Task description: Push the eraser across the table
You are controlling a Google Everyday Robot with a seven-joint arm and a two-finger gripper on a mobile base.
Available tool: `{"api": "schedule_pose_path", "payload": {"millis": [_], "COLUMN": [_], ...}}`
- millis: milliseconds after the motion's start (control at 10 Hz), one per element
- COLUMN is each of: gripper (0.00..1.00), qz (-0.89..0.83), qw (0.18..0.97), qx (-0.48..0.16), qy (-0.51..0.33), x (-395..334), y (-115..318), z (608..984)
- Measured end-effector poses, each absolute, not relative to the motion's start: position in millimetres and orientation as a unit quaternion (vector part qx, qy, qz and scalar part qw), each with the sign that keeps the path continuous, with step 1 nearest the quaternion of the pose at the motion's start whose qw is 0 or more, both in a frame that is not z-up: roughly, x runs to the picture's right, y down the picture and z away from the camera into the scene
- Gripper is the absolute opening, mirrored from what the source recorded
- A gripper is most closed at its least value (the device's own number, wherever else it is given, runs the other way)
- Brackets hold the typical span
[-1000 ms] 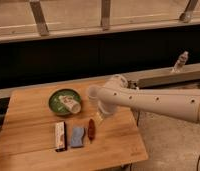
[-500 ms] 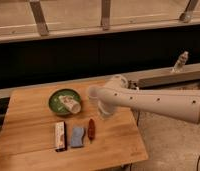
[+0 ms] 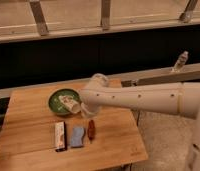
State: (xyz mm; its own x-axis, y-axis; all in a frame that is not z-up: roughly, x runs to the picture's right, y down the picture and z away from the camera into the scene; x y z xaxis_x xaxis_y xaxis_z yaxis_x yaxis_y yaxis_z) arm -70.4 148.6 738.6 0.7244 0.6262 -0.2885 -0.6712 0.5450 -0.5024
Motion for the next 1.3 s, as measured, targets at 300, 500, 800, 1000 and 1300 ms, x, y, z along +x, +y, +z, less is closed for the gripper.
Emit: {"api": "schedule_pose_path", "payload": {"millis": [300,500,800,1000,1300], "gripper": [0.0,0.0,0.0,0.0,0.0], "qz": [0.339,0.341,0.336,0.324,0.324], "qw": [0.881,0.881,0.88,0.877,0.863], "qx": [-0.329,-0.328,-0.335,-0.353,-0.386], "qy": [0.012,0.014,0.023,0.03,0.03], "x": [-127.4,-124.6,-124.4,-135.9,-149.8], "y": [156.4,156.1,160.2,182.2,215.3], "z": [747.8,748.2,749.0,759.9,780.4]}}
